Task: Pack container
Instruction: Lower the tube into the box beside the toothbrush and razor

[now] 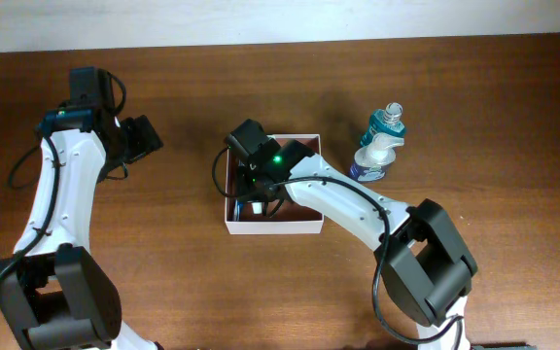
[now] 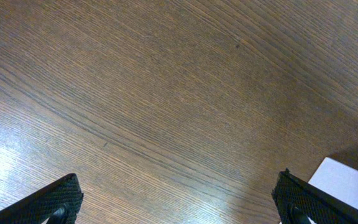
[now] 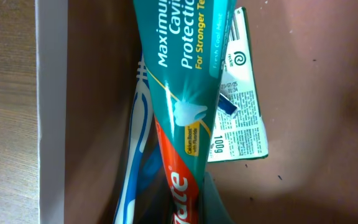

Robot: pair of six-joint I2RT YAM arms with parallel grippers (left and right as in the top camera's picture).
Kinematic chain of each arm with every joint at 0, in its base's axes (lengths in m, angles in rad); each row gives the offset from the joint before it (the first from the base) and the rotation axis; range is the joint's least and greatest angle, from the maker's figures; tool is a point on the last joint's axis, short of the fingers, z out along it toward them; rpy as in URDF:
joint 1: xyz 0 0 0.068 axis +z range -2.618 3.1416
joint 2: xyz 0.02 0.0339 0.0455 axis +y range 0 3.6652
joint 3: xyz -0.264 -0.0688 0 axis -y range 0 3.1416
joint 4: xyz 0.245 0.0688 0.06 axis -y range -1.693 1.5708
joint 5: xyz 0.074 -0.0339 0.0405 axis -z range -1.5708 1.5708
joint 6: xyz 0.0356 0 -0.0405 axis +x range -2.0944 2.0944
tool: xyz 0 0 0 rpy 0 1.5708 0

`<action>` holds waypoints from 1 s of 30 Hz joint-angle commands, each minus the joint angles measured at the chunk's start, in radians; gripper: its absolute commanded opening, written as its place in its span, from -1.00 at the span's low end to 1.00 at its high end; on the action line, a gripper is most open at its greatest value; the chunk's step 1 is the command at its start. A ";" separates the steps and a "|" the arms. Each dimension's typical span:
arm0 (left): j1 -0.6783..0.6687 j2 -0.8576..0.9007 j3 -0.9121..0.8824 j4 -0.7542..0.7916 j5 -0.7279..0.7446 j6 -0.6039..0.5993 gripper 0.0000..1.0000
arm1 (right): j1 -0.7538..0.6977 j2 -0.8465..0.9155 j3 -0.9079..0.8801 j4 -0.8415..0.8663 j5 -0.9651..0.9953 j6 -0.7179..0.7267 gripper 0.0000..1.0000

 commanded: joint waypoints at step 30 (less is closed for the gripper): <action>0.003 -0.023 0.014 0.000 -0.008 0.005 0.99 | 0.008 0.051 0.020 0.069 -0.044 0.011 -0.92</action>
